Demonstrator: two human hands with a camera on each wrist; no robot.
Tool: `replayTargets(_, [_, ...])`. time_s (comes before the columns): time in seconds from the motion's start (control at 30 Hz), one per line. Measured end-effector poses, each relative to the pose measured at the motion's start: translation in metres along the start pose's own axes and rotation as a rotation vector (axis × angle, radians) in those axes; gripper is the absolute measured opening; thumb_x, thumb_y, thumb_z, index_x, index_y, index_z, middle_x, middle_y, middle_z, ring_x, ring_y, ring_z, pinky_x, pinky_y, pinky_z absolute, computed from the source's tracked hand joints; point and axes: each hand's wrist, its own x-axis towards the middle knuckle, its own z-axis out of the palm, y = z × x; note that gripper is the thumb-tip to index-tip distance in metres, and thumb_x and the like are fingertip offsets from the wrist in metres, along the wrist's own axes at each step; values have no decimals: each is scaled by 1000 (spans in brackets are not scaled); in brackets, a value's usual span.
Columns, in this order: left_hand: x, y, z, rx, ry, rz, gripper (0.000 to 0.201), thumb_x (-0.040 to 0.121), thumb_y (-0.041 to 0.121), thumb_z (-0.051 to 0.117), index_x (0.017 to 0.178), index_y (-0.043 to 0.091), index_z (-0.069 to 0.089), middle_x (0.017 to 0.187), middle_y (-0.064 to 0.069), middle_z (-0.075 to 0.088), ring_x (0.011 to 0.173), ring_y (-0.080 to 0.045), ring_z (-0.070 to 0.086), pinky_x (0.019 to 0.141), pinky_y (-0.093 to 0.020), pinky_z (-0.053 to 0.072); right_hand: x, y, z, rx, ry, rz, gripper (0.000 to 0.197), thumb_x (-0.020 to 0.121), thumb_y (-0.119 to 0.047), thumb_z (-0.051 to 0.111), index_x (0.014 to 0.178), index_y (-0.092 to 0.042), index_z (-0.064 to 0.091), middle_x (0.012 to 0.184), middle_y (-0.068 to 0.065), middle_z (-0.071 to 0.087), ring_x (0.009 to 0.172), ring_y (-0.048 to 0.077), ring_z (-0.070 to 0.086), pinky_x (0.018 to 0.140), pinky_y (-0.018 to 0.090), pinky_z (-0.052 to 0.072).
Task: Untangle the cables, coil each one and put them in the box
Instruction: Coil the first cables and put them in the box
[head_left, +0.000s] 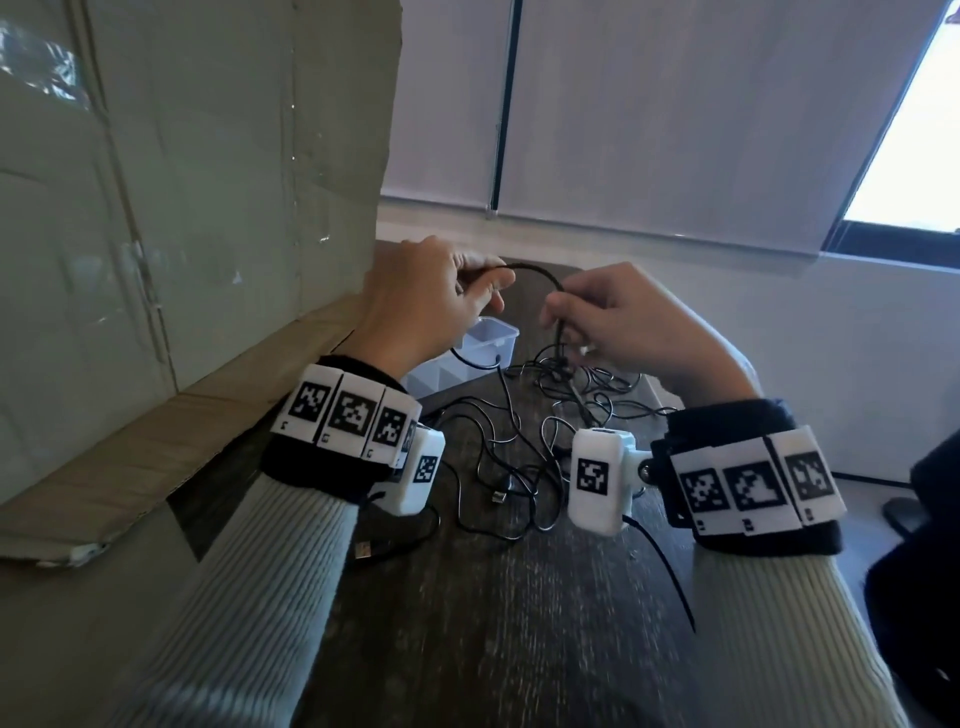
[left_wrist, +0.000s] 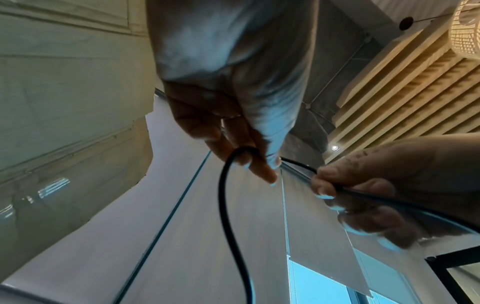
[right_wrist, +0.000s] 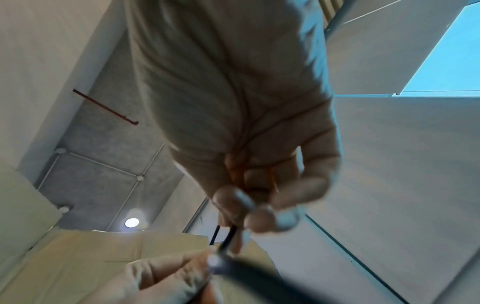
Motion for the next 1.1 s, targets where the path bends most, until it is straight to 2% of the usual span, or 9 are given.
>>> replayTargets(0.17, [1, -11, 13, -250, -185, -8, 20, 95, 33, 54, 85, 24, 68, 65, 9, 62, 63, -20, 60, 66, -35, 51, 9, 16, -17, 81, 485, 37, 29, 92, -26, 52, 66, -26, 64, 50, -8, 54, 45, 6, 42, 50, 22, 32])
replayTargets(0.33, [-2, -19, 22, -293, -276, -8, 21, 99, 30, 48, 88, 24, 65, 70, 8, 60, 51, 2, 48, 55, -14, 37, 1, 18, -30, 269, 733, 90, 30, 96, -23, 45, 73, -24, 64, 63, -1, 68, 41, 16, 50, 45, 19, 36])
replayTargets(0.53, [-4, -34, 25, -91, -404, -34, 23, 99, 33, 47, 83, 28, 63, 68, 13, 61, 57, -16, 53, 64, -19, 29, -11, 17, -50, 351, 970, 171, 27, 98, -21, 38, 85, -17, 62, 73, 3, 74, 44, 16, 61, 38, 18, 32])
replayTargets(0.63, [-3, -37, 20, -163, -370, -54, 26, 99, 33, 47, 80, 30, 64, 77, 2, 69, 62, -21, 58, 61, -24, 39, -19, 21, -60, 338, 854, 241, 25, 96, -19, 39, 90, -16, 63, 72, -1, 72, 46, 11, 59, 42, 19, 32])
replayTargets(0.7, [-1, -31, 16, -185, -299, -51, 23, 98, 34, 49, 86, 28, 68, 75, 3, 69, 58, -8, 60, 56, -20, 44, -16, 27, -58, 240, 725, 319, 24, 94, -17, 43, 97, -11, 65, 78, 3, 72, 56, 15, 64, 50, 22, 41])
replayTargets(0.77, [1, -22, 15, -215, -196, -35, 20, 96, 31, 53, 90, 23, 70, 68, 6, 66, 47, 3, 56, 46, -6, 35, -12, 25, -51, 18, 606, 382, 29, 88, -17, 45, 105, -2, 62, 100, 18, 68, 89, 32, 66, 74, 36, 53])
replayTargets(0.87, [1, -15, 18, -218, -80, 15, 20, 93, 31, 59, 96, 19, 74, 71, 9, 68, 57, 3, 63, 51, -3, 39, -11, 8, -34, -232, 491, 370, 46, 89, -7, 40, 134, -4, 43, 138, 21, 43, 126, 38, 44, 105, 44, 39])
replayTargets(1.0, [2, -17, 23, -139, -37, 64, 23, 91, 34, 60, 100, 19, 74, 88, 1, 74, 61, 3, 64, 55, -1, 38, -10, -11, -17, -182, 402, 112, 61, 81, 5, 35, 132, -20, 58, 138, 8, 54, 126, 26, 49, 107, 34, 41])
replayTargets(1.1, [3, -26, 22, -77, 25, 61, 25, 91, 33, 61, 104, 16, 74, 95, 1, 73, 63, 3, 60, 62, -9, 43, -16, -8, -22, -397, 85, 134, 66, 85, 8, 39, 141, -26, 49, 143, 5, 51, 123, 26, 53, 99, 30, 42])
